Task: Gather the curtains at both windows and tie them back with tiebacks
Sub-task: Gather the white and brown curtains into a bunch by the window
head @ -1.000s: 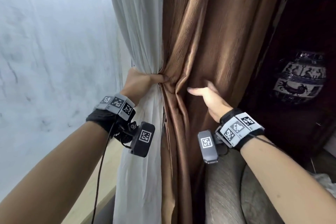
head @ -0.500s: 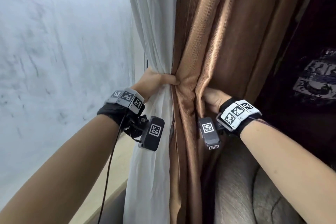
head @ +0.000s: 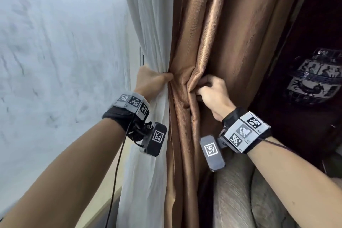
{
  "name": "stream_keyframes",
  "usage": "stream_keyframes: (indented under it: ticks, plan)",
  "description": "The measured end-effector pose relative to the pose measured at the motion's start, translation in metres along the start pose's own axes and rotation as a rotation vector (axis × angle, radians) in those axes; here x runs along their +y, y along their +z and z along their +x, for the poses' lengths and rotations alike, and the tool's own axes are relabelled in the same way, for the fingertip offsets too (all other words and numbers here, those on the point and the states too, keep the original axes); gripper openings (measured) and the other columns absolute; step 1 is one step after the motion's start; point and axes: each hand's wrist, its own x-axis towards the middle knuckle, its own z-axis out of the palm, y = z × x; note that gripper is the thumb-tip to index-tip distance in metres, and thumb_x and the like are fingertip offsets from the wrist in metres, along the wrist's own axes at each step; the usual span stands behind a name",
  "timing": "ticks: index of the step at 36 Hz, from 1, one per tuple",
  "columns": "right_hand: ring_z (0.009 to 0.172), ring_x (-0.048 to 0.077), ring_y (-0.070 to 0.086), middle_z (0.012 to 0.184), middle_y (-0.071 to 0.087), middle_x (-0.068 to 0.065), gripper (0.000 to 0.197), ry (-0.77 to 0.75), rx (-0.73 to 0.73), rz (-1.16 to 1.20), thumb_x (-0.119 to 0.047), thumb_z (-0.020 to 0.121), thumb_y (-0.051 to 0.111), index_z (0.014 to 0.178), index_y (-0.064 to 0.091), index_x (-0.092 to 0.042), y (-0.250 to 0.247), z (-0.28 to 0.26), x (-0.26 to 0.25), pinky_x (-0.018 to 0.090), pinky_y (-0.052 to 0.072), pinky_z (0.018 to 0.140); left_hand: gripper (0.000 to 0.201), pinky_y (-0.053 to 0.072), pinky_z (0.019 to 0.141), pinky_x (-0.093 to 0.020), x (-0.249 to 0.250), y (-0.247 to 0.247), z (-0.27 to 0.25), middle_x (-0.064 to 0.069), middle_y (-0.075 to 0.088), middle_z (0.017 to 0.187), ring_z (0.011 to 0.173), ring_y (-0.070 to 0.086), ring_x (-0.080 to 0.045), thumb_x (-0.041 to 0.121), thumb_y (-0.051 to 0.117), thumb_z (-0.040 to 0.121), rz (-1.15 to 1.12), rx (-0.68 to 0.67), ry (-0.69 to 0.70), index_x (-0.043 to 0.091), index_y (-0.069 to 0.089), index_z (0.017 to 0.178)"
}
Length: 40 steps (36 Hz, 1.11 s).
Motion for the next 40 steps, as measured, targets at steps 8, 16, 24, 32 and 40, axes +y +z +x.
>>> stream_keyframes:
  ticks: [8, 16, 24, 32, 40]
  plan:
    - [0.073, 0.018, 0.065, 0.066, 0.064, -0.007, 0.017, -0.209, 0.048, -0.275, -0.012, 0.071, 0.072, 0.062, 0.061, -0.022, 0.03, -0.007, -0.004, 0.031, 0.052, 0.073, 0.029, 0.056, 0.065, -0.026, 0.007, 0.014, -0.006, -0.002, 0.069, 0.083, 0.08, 0.068, -0.016, 0.023, 0.07, 0.066, 0.083, -0.075, 0.1, 0.011, 0.07, 0.093]
    - [0.087, 0.02, 0.068, 0.089, 0.072, 0.004, 0.027, -0.186, -0.042, -0.29, 0.004, 0.077, 0.059, 0.091, 0.072, -0.014, 0.025, -0.008, -0.009, 0.024, 0.054, 0.075, 0.023, 0.054, 0.067, -0.015, 0.031, -0.008, -0.016, 0.005, 0.075, 0.087, 0.078, 0.072, -0.005, 0.019, 0.078, 0.077, 0.016, -0.514, -0.044, 0.017, 0.068, 0.098]
    - [0.082, 0.004, 0.065, 0.093, 0.071, 0.003, 0.04, -0.166, -0.328, -0.012, 0.021, 0.081, 0.054, 0.108, 0.071, -0.003, 0.005, -0.011, 0.001, 0.018, 0.052, 0.082, 0.044, 0.06, 0.075, -0.034, 0.023, 0.0, -0.005, -0.003, 0.073, 0.092, 0.085, 0.071, -0.02, 0.014, 0.09, 0.061, -0.056, -0.164, -0.104, 0.012, 0.068, 0.099]
    - [0.12, 0.026, 0.045, 0.128, 0.04, 0.006, 0.068, -0.221, 0.7, -0.183, -0.029, 0.064, 0.085, 0.122, 0.053, -0.015, -0.031, 0.01, 0.022, 0.041, 0.04, 0.104, 0.034, 0.052, 0.057, -0.02, 0.022, -0.003, -0.004, 0.001, 0.068, 0.086, 0.077, 0.066, -0.014, 0.008, 0.087, 0.066, -0.11, -0.136, -0.085, 0.021, 0.06, 0.082]
    - [0.143, 0.021, 0.032, 0.158, 0.029, 0.007, 0.115, 0.141, 0.168, -0.01, -0.046, 0.077, 0.077, 0.156, -0.001, -0.015, -0.034, 0.027, 0.023, 0.026, 0.021, 0.117, 0.035, 0.054, 0.06, -0.025, 0.031, -0.001, -0.019, -0.004, 0.071, 0.094, 0.082, 0.07, -0.02, 0.009, 0.085, 0.068, -0.075, -0.286, -0.152, 0.013, 0.065, 0.096]
